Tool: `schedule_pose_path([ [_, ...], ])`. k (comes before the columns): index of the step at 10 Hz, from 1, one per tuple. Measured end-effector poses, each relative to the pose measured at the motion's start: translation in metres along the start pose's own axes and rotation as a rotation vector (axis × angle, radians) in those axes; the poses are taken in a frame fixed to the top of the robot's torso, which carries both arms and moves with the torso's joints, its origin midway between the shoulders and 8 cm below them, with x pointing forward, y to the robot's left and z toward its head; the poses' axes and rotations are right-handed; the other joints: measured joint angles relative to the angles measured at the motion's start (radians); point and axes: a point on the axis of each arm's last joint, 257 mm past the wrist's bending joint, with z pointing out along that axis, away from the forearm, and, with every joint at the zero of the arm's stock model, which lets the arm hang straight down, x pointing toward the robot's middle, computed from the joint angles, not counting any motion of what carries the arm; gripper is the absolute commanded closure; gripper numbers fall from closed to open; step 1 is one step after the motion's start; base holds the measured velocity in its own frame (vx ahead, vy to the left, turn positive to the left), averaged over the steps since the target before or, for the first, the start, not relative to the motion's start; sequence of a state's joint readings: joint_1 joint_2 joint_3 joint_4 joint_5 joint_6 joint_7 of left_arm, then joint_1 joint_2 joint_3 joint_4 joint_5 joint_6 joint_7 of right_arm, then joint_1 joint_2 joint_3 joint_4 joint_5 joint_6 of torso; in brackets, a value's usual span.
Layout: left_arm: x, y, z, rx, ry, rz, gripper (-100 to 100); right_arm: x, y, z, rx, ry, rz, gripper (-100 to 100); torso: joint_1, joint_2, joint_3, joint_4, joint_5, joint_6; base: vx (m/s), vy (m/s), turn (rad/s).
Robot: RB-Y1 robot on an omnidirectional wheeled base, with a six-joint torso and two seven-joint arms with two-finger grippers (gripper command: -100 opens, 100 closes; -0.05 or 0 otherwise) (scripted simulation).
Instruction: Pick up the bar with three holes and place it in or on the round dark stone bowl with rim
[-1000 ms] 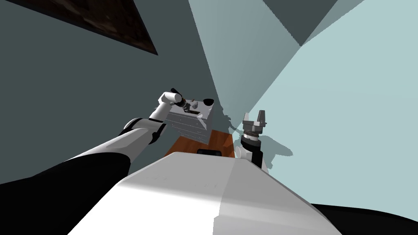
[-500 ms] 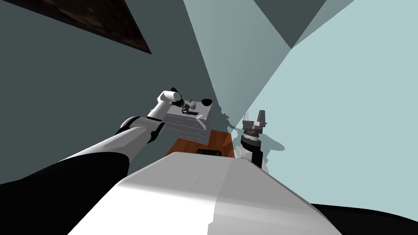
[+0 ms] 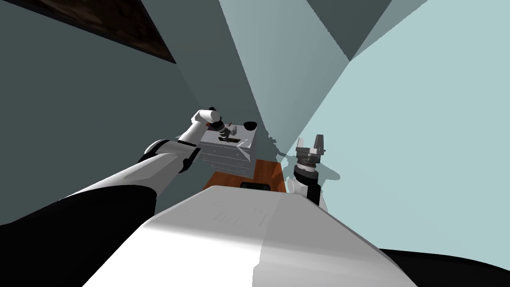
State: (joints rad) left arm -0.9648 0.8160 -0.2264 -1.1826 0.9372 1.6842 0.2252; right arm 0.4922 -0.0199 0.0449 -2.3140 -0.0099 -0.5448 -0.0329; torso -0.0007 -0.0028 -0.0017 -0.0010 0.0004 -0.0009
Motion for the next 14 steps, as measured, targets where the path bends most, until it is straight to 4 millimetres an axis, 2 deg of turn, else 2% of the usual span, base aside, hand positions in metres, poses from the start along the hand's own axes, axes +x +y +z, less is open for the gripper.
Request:
schedule_pose_path([
  [12,-0.009,0.072,-0.022,-0.315,-0.019,0.039,-100,0.000,0.000,0.000,0.000,0.000,0.000,0,0.000,0.001,0.001,0.000,0.000,0.000,0.036,0.013,-0.048],
  [13,-0.010,0.073,-0.022,-0.321,-0.020,0.039,0,0.000,0.000,0.000,0.000,0.000,0.000,0,0.000,0.002,0.001,0.000,0.000,0.000,0.000,0.000,0.000],
  [14,-0.010,0.073,-0.022,-0.320,-0.020,0.039,-100,0.000,0.000,0.000,0.000,0.000,0.000,0,-0.001,0.003,0.002,0.001,0.000,0.000,-0.035,0.000,-0.201],
])
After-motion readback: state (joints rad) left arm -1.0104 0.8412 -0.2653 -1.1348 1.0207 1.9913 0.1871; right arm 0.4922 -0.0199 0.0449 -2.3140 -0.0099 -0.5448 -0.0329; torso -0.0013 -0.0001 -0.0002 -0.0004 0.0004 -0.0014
